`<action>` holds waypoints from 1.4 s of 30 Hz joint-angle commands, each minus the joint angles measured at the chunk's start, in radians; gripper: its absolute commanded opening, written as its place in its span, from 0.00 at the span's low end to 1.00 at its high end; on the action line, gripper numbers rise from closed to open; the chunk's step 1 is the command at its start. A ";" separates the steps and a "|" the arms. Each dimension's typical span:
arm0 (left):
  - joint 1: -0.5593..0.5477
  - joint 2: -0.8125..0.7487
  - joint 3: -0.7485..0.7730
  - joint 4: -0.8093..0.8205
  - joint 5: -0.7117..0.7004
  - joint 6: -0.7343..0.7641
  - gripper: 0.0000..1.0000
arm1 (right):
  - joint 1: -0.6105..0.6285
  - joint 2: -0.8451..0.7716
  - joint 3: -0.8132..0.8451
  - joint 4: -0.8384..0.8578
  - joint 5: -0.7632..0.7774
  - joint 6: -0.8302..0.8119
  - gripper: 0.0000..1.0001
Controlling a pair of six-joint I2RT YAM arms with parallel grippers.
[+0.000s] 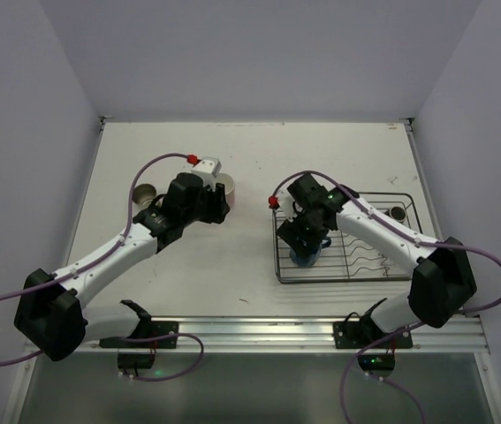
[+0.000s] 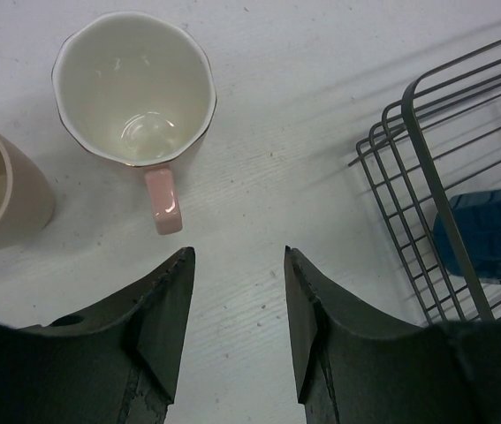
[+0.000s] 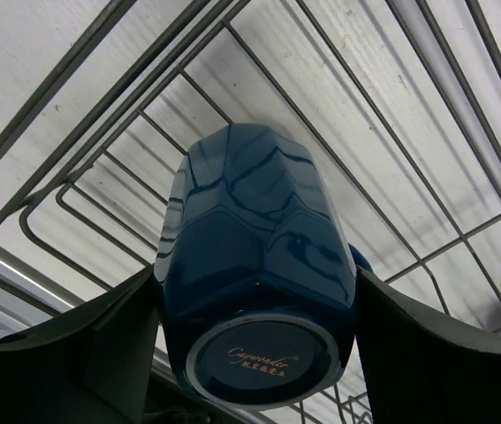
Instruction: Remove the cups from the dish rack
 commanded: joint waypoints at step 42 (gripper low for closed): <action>0.010 -0.340 -0.095 0.289 0.213 0.027 0.48 | -0.334 -0.456 0.071 0.312 -0.619 0.479 0.00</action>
